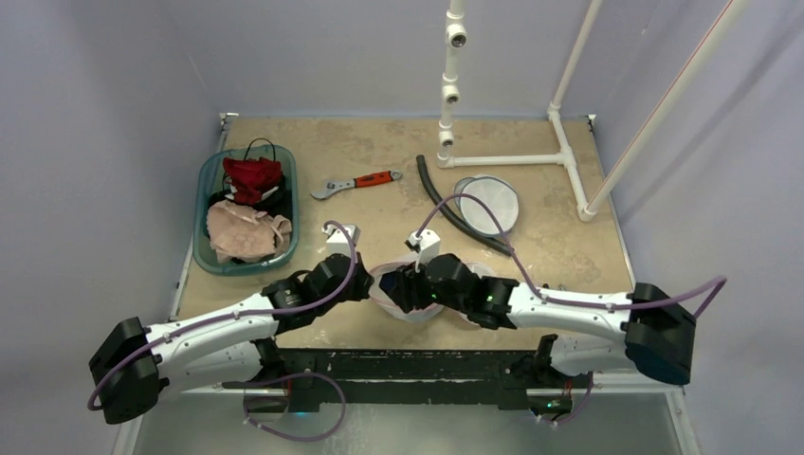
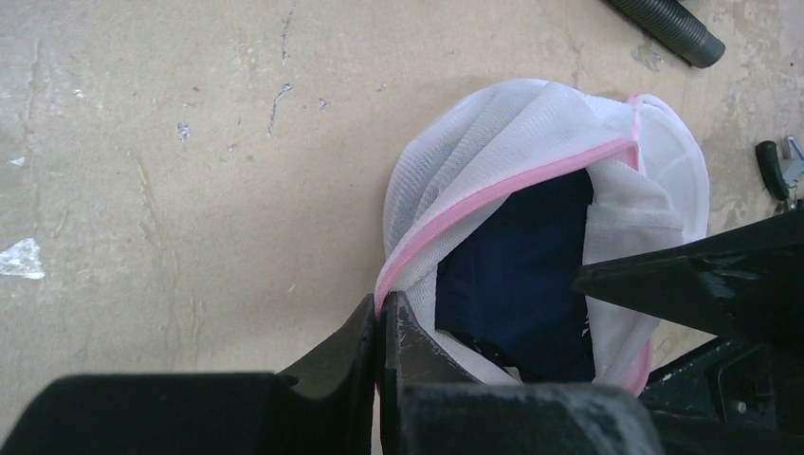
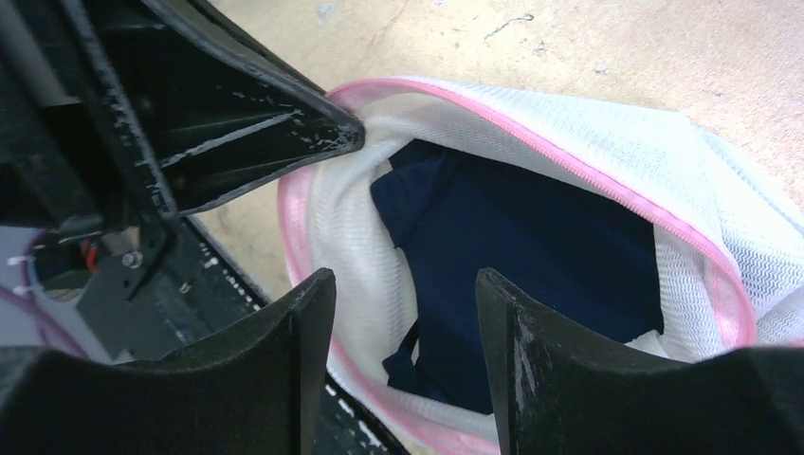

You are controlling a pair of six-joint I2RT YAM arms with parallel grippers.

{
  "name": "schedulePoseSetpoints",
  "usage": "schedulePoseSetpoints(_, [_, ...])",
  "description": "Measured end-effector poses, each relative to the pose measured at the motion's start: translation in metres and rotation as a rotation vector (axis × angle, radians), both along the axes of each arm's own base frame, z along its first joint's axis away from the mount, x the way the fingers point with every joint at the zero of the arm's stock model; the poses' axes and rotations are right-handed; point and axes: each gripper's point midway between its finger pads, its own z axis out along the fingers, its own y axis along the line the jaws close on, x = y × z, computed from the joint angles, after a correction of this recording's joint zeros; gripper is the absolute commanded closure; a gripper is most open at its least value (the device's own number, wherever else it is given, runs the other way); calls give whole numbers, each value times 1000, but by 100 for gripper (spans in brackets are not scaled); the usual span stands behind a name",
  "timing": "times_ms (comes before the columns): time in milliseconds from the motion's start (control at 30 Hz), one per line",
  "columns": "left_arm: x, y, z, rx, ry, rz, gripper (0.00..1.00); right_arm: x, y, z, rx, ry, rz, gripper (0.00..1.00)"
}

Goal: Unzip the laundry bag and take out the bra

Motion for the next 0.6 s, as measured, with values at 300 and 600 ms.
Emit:
schedulePoseSetpoints(300, [-1,7,-6,15,5,23,100,19,15,-21,-102,-38,-71,37])
schedulePoseSetpoints(600, [-4,11,-15,27,20,25,100,38,27,-37,-163,-58,-135,40])
